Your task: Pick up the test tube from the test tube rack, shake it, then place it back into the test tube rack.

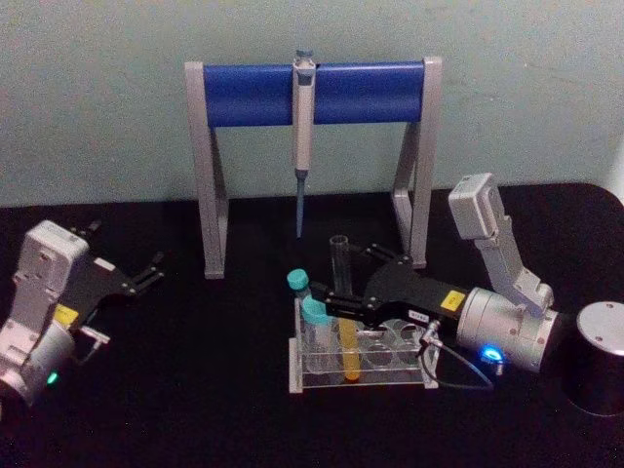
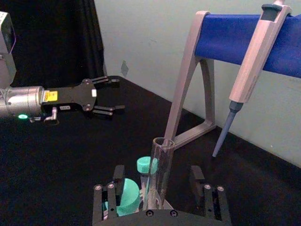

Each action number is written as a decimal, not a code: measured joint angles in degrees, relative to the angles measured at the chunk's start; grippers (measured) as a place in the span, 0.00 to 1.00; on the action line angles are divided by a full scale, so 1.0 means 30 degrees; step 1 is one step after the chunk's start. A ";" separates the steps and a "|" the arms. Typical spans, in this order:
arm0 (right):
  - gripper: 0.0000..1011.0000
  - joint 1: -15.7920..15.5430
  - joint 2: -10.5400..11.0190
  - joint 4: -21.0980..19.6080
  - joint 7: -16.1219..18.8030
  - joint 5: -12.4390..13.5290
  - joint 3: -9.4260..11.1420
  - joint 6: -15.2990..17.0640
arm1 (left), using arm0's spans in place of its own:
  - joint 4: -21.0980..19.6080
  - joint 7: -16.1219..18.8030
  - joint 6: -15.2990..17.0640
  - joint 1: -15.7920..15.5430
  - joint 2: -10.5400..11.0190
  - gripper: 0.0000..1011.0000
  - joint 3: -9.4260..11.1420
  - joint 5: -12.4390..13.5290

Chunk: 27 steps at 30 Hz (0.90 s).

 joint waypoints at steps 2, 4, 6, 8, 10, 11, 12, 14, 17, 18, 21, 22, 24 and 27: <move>0.87 -0.0004 0.0004 -0.0004 -0.0004 0.0004 0.0004 0.0000 | 0.0000 0.0000 -0.0001 0.0000 0.0000 0.99 -0.0001 0.0001; 0.83 -0.0006 0.0005 -0.0008 -0.0007 0.0008 0.0006 0.0001 | 0.0000 -0.0001 -0.0001 0.0000 0.0000 0.99 -0.0001 0.0001; 0.75 -0.0008 0.0008 -0.0013 -0.0012 0.0012 0.0009 0.0001 | 0.0000 0.0000 0.0000 0.0000 0.0000 0.99 0.0000 0.0001; 0.69 -0.0012 0.0008 -0.0017 -0.0017 0.0018 0.0013 0.0001 | 0.0000 0.0000 -0.0001 0.0000 0.0000 0.99 0.0000 0.0001; 0.64 -0.0014 0.0009 -0.0018 -0.0021 0.0021 0.0016 0.0003 | 0.0000 -0.0001 -0.0001 0.0000 0.0000 0.99 0.0000 0.0000; 0.57 -0.0017 0.0009 -0.0019 -0.0024 0.0022 0.0017 0.0002 | 0.0000 0.0000 -0.0001 0.0000 0.0000 0.99 -0.0001 0.0000; 0.55 -0.0018 0.0008 -0.0018 -0.0026 0.0024 0.0018 0.0004 | 0.0000 0.0000 -0.0001 0.0000 0.0000 0.99 0.0000 0.0001; 0.51 -0.0018 0.0009 -0.0020 -0.0027 0.0023 0.0018 0.0003 | 0.0000 0.0000 -0.0001 0.0000 0.0000 0.99 -0.0001 0.0000; 0.41 -0.0018 0.0008 -0.0020 -0.0027 0.0024 0.0018 0.0003 | 0.0000 0.0000 -0.0001 0.0000 0.0000 0.99 0.0000 0.0001; 0.35 -0.0018 0.0009 -0.0020 -0.0027 0.0024 0.0019 0.0003 | 0.0001 0.0000 0.0000 0.0000 0.0000 0.99 0.0000 0.0001; 0.27 -0.0018 0.0008 -0.0023 -0.0025 0.0030 0.0018 0.0002 | 0.0000 -0.0001 -0.0001 0.0000 0.0000 0.99 0.0000 0.0001; 0.24 -0.0018 0.0008 -0.0023 -0.0025 0.0030 0.0018 0.0003 | -0.0001 -0.0001 -0.0001 0.0000 0.0000 0.99 0.0000 0.0001; 0.23 -0.0018 0.0008 -0.0024 -0.0025 0.0030 0.0018 0.0002 | -0.0001 0.0000 -0.0001 0.0000 0.0000 0.99 0.0000 0.0001; 0.23 -0.0018 0.0008 -0.0023 -0.0025 0.0031 0.0018 0.0003 | 0.0000 0.0000 -0.0001 0.0000 0.0000 0.99 0.0000 0.0000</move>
